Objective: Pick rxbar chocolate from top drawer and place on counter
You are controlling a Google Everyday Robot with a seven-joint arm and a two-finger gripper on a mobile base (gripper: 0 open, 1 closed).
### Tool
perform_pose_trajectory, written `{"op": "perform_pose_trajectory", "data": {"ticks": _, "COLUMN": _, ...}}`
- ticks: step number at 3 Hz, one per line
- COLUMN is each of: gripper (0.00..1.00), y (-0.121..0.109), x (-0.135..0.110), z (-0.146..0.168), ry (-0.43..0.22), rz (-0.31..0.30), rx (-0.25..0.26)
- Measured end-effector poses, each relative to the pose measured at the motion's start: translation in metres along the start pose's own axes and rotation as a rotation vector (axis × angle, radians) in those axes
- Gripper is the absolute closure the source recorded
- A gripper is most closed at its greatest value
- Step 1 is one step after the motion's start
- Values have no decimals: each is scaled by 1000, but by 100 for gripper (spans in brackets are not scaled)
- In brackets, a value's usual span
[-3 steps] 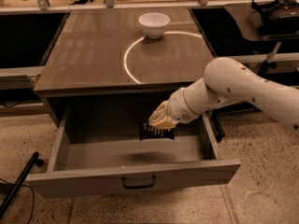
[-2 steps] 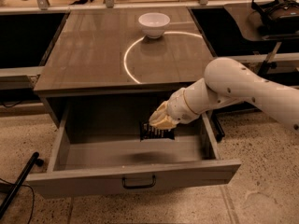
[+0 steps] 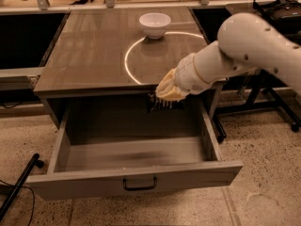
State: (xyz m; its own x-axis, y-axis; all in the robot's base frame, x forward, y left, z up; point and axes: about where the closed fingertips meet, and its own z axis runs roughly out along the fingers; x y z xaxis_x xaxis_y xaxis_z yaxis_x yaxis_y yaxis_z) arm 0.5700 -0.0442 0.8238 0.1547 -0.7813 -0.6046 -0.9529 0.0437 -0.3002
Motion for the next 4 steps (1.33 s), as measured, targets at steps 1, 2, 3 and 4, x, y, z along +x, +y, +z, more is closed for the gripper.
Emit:
{"op": "perform_pose_trajectory", "data": {"ticks": 1, "gripper": 100, "y": -71, "x": -28, "z": -64, "ry": 21, "rz": -76, "rx": 80}}
{"op": "perform_pose_trajectory", "data": {"ticks": 2, "gripper": 100, "y": -82, "x": -37, "z": -77, "ry": 12, "rz": -88, "rx": 107}}
{"op": "perform_pose_trajectory", "data": {"ticks": 3, "gripper": 100, "y": -87, "x": -33, "z": -73, "ry": 15, "rz": -77, "rx": 101}}
{"op": "perform_pose_trajectory", "data": {"ticks": 4, "gripper": 100, "y": -115, "x": -31, "z": -72, "ry": 26, "rz": -41, "rx": 144}}
